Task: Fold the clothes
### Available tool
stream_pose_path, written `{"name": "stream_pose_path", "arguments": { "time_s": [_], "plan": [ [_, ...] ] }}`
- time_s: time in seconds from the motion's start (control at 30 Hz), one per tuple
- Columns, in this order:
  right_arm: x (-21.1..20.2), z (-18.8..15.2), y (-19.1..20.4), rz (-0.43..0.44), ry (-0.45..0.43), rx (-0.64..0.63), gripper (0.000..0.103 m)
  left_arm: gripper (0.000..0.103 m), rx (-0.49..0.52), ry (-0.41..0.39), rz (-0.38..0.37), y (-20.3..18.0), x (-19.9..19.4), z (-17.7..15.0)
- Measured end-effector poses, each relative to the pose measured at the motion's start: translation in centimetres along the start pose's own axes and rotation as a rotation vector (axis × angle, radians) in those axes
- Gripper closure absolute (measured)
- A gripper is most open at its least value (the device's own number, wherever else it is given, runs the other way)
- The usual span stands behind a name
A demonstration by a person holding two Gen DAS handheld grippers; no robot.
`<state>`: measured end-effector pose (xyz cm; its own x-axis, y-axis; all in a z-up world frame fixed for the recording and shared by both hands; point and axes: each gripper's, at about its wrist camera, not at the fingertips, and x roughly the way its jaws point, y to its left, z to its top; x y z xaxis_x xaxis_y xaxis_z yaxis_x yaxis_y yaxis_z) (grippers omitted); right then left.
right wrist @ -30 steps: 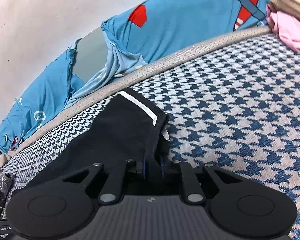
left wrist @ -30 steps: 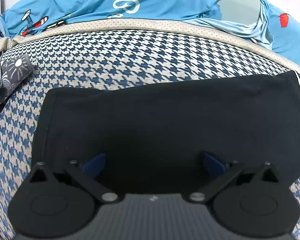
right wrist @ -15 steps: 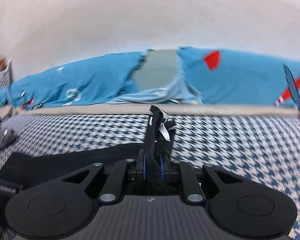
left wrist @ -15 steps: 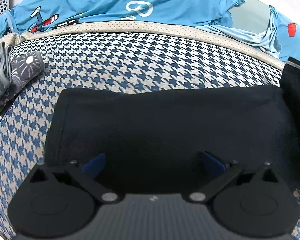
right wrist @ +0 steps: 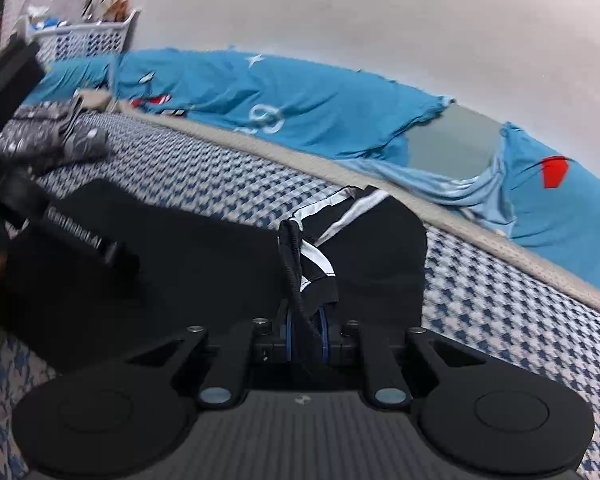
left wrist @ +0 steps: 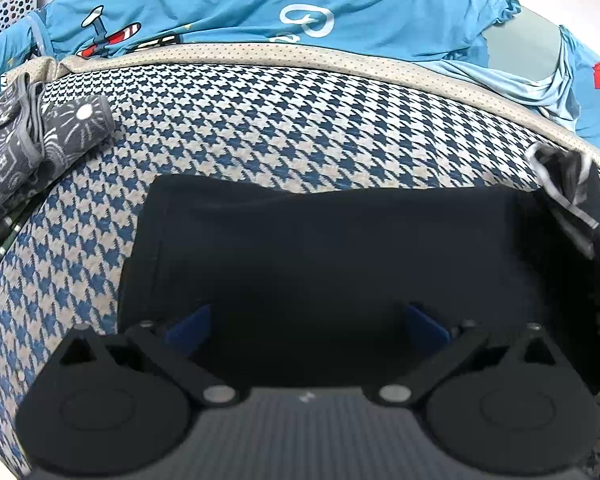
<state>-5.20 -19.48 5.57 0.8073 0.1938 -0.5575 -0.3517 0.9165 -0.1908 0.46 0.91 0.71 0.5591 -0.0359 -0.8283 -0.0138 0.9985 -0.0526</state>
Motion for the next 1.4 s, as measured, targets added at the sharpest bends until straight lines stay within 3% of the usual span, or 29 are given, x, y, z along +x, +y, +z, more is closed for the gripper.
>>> {"name": "stream_pose_path", "arguments": {
  "time_s": [0.13,0.37,0.67,0.8,0.97,1.23,1.33,1.4],
  "plan": [
    [1.1,-0.6,1.5,0.015,0.03,-0.054,0.087,0.0,-0.005,0.002,0.003,0.2,0.0,0.0],
    [1.9,-0.7,2.1,0.099,0.062,-0.011,0.065,0.0,-0.007,0.0,0.001,0.3,0.0,0.0],
    [-0.6,0.9,0.5,0.225,0.013,0.08,0.065,0.0,-0.017,-0.008,0.007,0.3,-0.1,0.1],
    [-1.6,1.6,-1.6,0.172,-0.028,0.109,0.065,0.0,-0.02,-0.005,0.013,0.3,0.0,0.2],
    [-1.7,1.5,-2.4,0.191,0.013,0.102,0.064,0.0,-0.02,-0.004,0.012,0.3,0.0,0.2],
    [-1.1,-0.2,0.9,0.178,0.078,-0.095,0.052,0.0,-0.019,-0.005,0.014,0.1,0.0,0.1],
    [-0.6,-0.8,1.6,0.119,0.081,-0.144,0.053,0.0,-0.02,-0.003,0.014,0.2,0.0,0.1],
    [-0.2,-1.1,1.9,0.105,0.091,-0.165,0.065,0.0,-0.019,-0.005,0.014,0.2,0.0,0.2]
  ]
}}
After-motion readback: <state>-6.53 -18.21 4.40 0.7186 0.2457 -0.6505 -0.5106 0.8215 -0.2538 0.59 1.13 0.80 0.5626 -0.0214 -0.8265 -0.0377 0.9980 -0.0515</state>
